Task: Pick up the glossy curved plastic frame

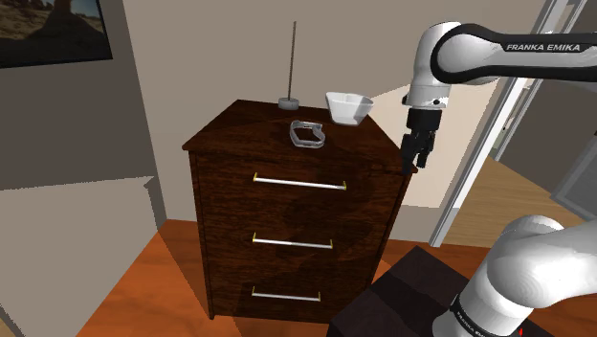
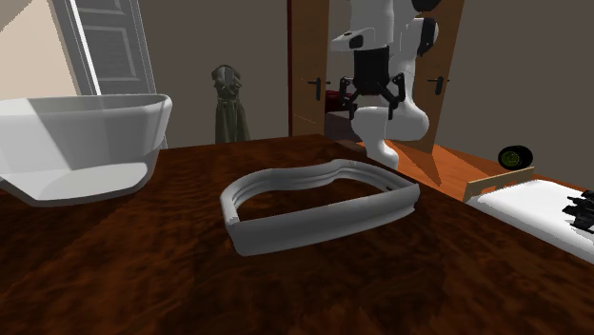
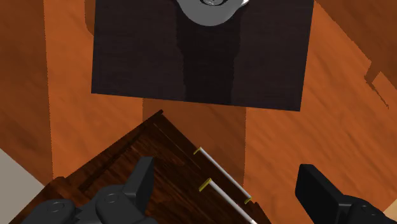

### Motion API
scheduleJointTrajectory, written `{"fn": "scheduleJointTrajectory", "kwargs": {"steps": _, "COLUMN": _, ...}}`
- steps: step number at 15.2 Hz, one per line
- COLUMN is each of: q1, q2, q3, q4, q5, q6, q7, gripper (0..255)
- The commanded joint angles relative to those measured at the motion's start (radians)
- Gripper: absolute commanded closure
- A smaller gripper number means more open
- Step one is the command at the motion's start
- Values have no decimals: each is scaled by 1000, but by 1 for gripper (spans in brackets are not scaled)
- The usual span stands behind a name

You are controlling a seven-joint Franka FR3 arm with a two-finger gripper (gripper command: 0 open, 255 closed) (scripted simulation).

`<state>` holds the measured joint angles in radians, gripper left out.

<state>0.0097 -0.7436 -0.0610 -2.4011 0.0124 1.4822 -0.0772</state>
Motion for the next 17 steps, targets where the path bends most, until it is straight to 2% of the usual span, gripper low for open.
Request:
{"fn": "scheduleJointTrajectory", "kwargs": {"steps": 1, "q1": 0, "q2": 0, "q3": 0, "q4": 0, "q5": 0, "q6": 0, "q7": 0, "gripper": 0}}
{"fn": "scheduleJointTrajectory", "kwargs": {"steps": 9, "q1": -5, "q2": 280, "q3": 64, "q4": 186, "q5": 17, "q6": 149, "q7": 139, "gripper": 0}}
{"fn": "scheduleJointTrajectory", "kwargs": {"steps": 17, "q1": -14, "q2": 563, "q3": 105, "q4": 451, "q5": -12, "q6": 218, "q7": 277, "gripper": 0}}
